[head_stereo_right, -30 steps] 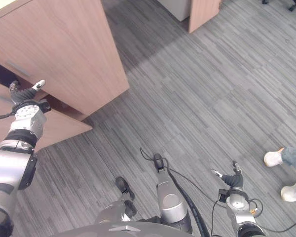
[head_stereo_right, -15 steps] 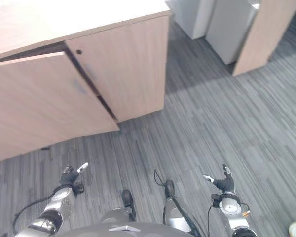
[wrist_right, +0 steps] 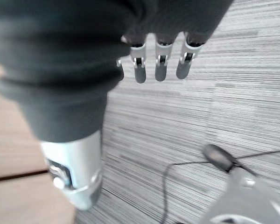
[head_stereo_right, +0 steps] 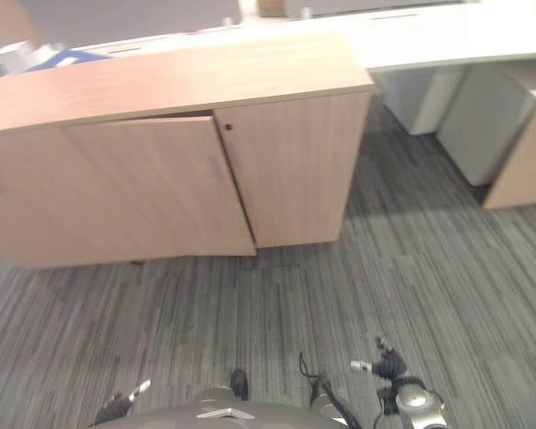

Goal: Put the empty folder in the office cabinet

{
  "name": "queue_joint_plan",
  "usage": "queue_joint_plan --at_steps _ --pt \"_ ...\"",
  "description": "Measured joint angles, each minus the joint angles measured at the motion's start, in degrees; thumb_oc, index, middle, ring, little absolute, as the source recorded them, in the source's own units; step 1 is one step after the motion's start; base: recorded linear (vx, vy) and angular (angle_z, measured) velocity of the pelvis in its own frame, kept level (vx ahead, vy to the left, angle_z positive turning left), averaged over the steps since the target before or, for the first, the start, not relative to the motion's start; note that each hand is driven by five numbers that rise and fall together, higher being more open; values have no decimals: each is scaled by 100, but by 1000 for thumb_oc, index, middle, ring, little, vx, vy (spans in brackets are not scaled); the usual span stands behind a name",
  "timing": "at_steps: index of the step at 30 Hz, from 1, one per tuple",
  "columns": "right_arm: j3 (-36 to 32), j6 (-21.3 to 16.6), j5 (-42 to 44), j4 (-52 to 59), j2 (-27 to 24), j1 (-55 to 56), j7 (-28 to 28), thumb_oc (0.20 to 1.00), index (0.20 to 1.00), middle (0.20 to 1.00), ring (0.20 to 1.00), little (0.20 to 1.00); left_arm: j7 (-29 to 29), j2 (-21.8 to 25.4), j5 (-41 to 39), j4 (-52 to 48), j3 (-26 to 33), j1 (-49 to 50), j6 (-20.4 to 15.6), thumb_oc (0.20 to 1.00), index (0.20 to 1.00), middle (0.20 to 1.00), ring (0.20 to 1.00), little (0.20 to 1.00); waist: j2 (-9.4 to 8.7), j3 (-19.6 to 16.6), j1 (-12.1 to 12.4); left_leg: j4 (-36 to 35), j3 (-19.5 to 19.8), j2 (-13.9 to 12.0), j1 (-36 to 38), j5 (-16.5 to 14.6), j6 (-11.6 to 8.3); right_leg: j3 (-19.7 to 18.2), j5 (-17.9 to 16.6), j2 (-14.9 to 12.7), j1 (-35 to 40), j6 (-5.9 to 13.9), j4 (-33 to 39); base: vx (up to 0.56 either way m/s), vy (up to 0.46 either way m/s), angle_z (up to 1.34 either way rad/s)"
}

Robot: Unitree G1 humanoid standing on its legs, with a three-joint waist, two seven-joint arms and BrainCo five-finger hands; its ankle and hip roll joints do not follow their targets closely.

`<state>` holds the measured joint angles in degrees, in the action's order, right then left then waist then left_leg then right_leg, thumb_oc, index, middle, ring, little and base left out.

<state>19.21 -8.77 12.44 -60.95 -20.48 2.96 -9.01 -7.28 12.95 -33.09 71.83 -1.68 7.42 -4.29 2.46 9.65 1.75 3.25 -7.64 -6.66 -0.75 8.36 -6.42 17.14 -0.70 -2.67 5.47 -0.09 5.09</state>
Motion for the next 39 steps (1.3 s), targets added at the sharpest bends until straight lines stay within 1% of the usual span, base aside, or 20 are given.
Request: queue_joint_plan --at_steps 4,5,6,7,8,9,10,11,12,13,15,17,19,22,24,27,31,35,39 --pt "1 20 1 -18 3 9 -20 1000 1000 1000 1000 1000 -14 -5 4 40 -4 0 43 1000 1000 1000 1000 1000 -3 1 7 3 -10 8 3 -13 -9 10 3 -12 7 -7 2 1 -4 11" --pt "-48 300 1 -551 173 -174 -433 1000 1000 1000 1000 1000 -454 -124 435 467 -364 -39 1084 1000 1000 1000 1000 1000 -218 -20 11 356 -300 576 426 -820 448 83 -6 -318 69 -1 -33 10 17 19" --pt "-48 300 1 -551 173 -174 -433 1000 1000 1000 1000 1000 -454 -124 435 467 -364 -39 1084 1000 1000 1000 1000 1000 -218 -20 11 356 -300 576 426 -820 448 83 -6 -318 69 -1 -33 79 70 31" --pt "-133 414 -2 -682 328 -196 -575 1000 1000 1000 1000 1000 -552 -163 472 418 -537 -294 1180 1000 1000 1000 1000 1000 -98 -107 -101 -382 -174 517 955 -955 660 100 -25 -66 -68 28 -187 110 58 8" --pt "-149 436 -2 -728 406 -221 -593 1000 1000 1000 1000 1000 -551 -174 476 424 -557 -384 1216 1000 1000 1000 1000 1000 -156 -102 -105 -478 -158 519 957 -980 682 79 -30 -61 -156 35 -268 147 75 2" --pt "-410 648 1 -1262 672 -492 -567 1000 1000 1000 1000 1000 -447 -210 665 601 -548 -537 1411 1000 1000 1000 1000 1000 -297 -186 -138 -787 -146 563 1081 -945 698 3 -95 -36 -99 129 -195 96 39 -15" --pt "-436 844 -6 -1334 786 -499 -543 1000 1000 1000 1000 1000 -393 -215 750 642 -631 -640 1539 1000 1000 1000 1000 1000 -361 -252 -157 -786 -182 564 1101 -944 709 -31 -141 -56 -107 175 -223 61 39 -27" --pt "-371 994 -9 -1149 908 -357 -559 1000 1000 1000 1000 1000 -357 -231 754 562 -738 -611 1657 1000 1000 1000 1000 1000 -476 -374 -142 -830 -277 569 1126 -1006 731 -111 -132 -81 -147 168 -298 48 41 -21" --pt "-357 1042 -9 -1054 952 -294 -556 1000 1000 1000 1000 1000 -343 -237 754 488 -737 -604 1666 1000 1000 1000 1000 1000 -528 -405 -156 -832 -289 575 1127 -1014 744 -119 -116 -96 -167 177 -347 41 29 -25" --pt "-358 1060 -7 -1052 977 -283 -542 1000 1000 1000 1000 1000 -339 -261 751 366 -736 -615 1669 1000 1000 1000 1000 1000 -552 -409 -153 -832 -342 585 1107 -1022 758 -147 -50 -135 -300 172 -552 43 29 -12" --pt "-367 1098 -3 -1046 972 -289 -529 1000 1000 1000 1000 1000 -289 -256 751 311 -741 -593 1660 1000 1000 1000 1000 1000 -540 -411 -162 -832 -368 603 1108 -1020 781 -176 8 -175 -376 168 -701 28 21 -8" --pt "-314 1168 -50 -914 940 -289 -560 1000 1000 1000 1000 1000 -215 -247 756 218 -781 -558 1615 1000 1000 1000 1000 1000 -487 -443 -157 -829 -367 611 1119 -1005 826 -194 26 -168 -365 186 -672 15 15 1" --pt "-239 1159 -231 -878 941 -295 -593 1000 1000 1000 1000 1000 -192 -254 783 223 -786 -523 1563 1000 1000 1000 1000 1000 -410 -458 -134 -773 -328 604 1122 -955 764 -182 -14 -131 -300 184 -502 38 26 7" --pt "-103 1165 -234 -846 914 -330 -540 1000 1000 1000 1000 1000 -182 -261 972 217 -969 -507 1429 1000 1000 1000 1000 1000 -295 -483 -109 -770 -294 594 1159 -946 756 -142 -164 -69 -74 162 -188 22 16 6" --pt "-88 1168 -234 -844 898 -349 -541 1000 1000 1000 1000 1000 -175 -268 982 187 -976 -512 1321 1000 1000 1000 1000 1000 -211 -474 -109 -772 -294 592 1158 -947 753 -134 -233 -45 3 160 -33 34 7 2" --pt "-88 1173 -234 -843 882 -341 -541 1000 1000 1000 1000 1000 -178 -267 980 129 -977 -515 1277 1000 1000 1000 1000 1000 -169 -438 -116 -774 -291 579 1199 -949 750 -133 -231 -30 41 160 -32 11 0 0" --pt "-89 1156 -232 -842 887 -329 -515 1000 1000 1000 1000 1000 -247 -283 973 119 -978 -477 1232 1000 1000 1000 1000 1000 -225 -370 -115 -811 -288 562 1201 -994 755 -137 -205 -20 43 183 -33 0 0 0" --pt "-91 1137 -227 -842 891 -336 -502 1000 1000 1000 1000 1000 -384 -285 969 112 -984 -409 1149 1000 1000 1000 1000 1000 -256 -351 -106 -829 -280 560 1128 -998 761 -133 -189 -21 -24 157 -32 0 0 0" --pt "-92 1115 -228 -842 902 -346 -471 1000 1000 1000 1000 1000 -497 -284 960 96 -974 -302 1122 1000 1000 1000 1000 1000 -271 -325 -98 -782 -258 560 1125 -962 718 -116 -195 -18 -21 164 -31 2 0 1"
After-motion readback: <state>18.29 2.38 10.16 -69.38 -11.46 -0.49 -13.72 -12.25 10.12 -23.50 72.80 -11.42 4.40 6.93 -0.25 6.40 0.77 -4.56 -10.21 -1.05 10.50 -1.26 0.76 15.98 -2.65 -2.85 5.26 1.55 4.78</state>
